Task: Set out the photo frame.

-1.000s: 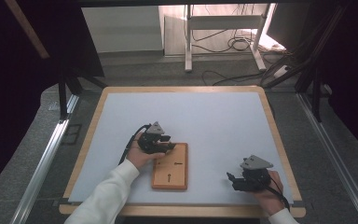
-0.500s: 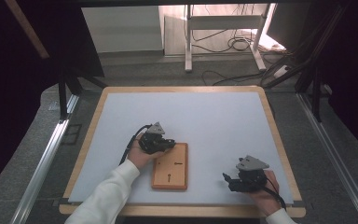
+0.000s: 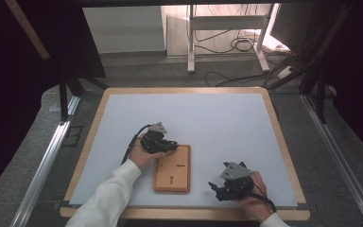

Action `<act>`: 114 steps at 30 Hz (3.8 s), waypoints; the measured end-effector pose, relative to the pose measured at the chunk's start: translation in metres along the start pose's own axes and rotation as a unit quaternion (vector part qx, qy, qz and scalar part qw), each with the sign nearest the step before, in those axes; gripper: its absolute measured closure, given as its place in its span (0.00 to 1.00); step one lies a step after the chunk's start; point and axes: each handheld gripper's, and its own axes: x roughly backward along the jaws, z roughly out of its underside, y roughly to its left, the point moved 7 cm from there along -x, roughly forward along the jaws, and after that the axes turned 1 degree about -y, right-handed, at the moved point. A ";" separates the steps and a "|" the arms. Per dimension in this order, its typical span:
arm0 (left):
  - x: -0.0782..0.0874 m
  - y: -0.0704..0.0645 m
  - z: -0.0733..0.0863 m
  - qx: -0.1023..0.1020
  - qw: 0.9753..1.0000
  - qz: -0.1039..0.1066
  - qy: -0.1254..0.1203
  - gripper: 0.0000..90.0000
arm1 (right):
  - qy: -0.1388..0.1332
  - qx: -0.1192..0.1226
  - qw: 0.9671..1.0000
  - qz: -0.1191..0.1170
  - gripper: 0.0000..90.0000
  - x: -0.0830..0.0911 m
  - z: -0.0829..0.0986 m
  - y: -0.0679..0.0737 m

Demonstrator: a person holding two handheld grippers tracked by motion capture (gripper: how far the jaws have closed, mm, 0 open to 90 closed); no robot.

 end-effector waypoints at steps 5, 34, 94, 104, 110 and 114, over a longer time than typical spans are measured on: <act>0.000 0.002 0.000 0.007 1.000 0.013 0.000 0.92 | -0.002 0.020 1.000 -0.008 0.15 -0.005 -0.008 0.014; -0.002 0.011 -0.005 0.047 0.998 0.049 0.010 0.91 | 0.019 0.130 0.991 -0.019 0.10 -0.059 -0.044 0.079; 0.064 0.003 0.037 0.061 0.996 -0.047 -0.052 0.42 | -0.037 0.213 0.976 0.033 0.52 -0.047 -0.083 0.070; 0.099 -0.001 0.063 0.063 0.993 -0.060 -0.081 0.43 | -0.036 0.214 0.976 0.032 0.52 -0.046 -0.083 0.070; 0.099 -0.004 0.076 0.063 0.993 -0.071 -0.066 0.43 | -0.033 0.214 0.976 0.031 0.52 -0.047 -0.082 0.071; 0.098 -0.005 0.079 0.058 0.994 -0.074 -0.058 0.43 | -0.036 0.215 0.976 0.029 0.52 -0.047 -0.083 0.070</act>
